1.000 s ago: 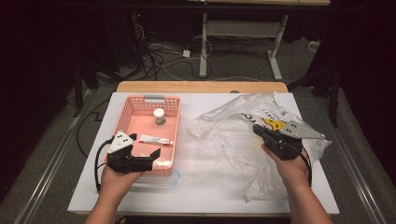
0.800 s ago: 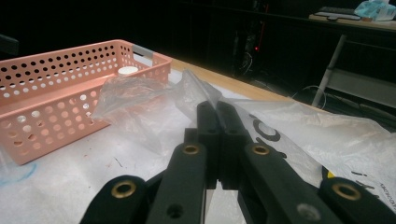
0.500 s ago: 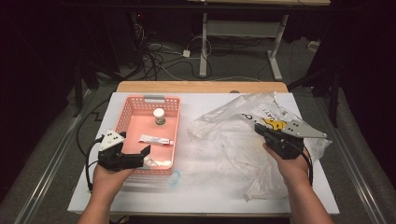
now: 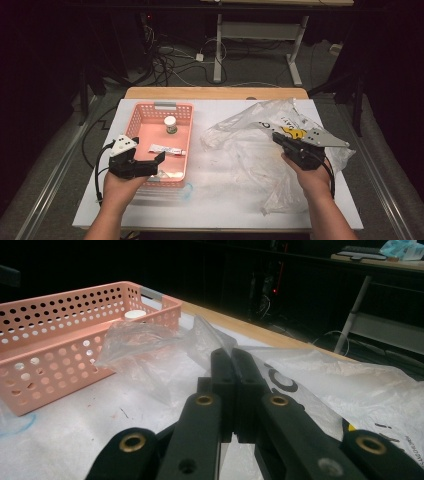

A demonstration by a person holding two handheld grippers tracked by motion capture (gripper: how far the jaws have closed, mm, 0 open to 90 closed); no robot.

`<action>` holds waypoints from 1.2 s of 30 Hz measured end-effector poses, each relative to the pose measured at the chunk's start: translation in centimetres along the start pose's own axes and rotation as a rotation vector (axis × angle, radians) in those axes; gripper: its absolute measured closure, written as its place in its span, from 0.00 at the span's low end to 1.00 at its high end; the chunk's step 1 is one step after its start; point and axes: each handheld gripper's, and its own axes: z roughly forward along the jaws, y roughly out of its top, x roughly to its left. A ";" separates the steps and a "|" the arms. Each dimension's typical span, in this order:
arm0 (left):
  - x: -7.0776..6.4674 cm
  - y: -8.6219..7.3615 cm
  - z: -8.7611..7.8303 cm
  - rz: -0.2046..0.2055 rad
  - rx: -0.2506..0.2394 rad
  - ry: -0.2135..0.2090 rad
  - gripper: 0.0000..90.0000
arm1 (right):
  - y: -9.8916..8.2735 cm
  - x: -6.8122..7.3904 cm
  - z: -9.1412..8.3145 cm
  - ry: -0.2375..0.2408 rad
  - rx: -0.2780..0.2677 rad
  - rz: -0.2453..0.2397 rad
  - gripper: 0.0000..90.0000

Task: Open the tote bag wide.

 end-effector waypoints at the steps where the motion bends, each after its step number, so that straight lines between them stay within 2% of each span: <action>1: -0.1 0.3 0.1 0.000 -0.003 0.000 0.00 | 0.0 0.0 0.0 0.000 0.000 0.000 1.00; 5: -0.6 1.2 0.5 0.018 -0.022 0.010 0.00 | 0.0 0.0 -0.1 0.000 -0.004 0.002 1.00; 8: -0.5 2.0 1.0 0.010 -0.001 -0.005 0.00 | -0.1 0.0 -0.1 0.003 -0.001 0.004 1.00; 11: -0.4 2.5 1.5 0.014 -0.014 0.003 0.00 | -0.1 -0.1 0.0 0.007 -0.005 0.008 1.00; 14: -0.2 3.1 2.2 0.006 -0.033 -0.004 0.00 | -0.1 -0.1 0.1 0.012 -0.003 0.008 1.00; 18: 0.5 3.8 3.3 -0.024 -0.023 -0.028 0.00 | -0.2 0.0 0.2 0.016 -0.001 0.011 1.00; 25: 1.3 4.5 4.8 -0.022 0.000 -0.005 0.00 | -0.1 0.2 0.3 0.020 0.002 0.002 1.00; 28: 1.7 4.7 5.5 -0.032 0.029 -0.004 0.00 | -0.1 0.2 0.4 0.024 0.001 0.001 1.00; 32: 2.8 5.0 6.5 -0.045 0.116 0.008 0.01 | -0.1 0.3 0.4 0.030 0.003 0.001 1.00; 34: 3.6 5.0 7.0 -0.063 0.163 -0.003 0.08 | -0.1 0.4 0.4 0.027 0.006 0.001 1.00; 36: 4.4 4.8 7.6 -0.084 0.205 -0.001 0.19 | -0.1 0.4 0.4 0.028 0.004 0.000 1.00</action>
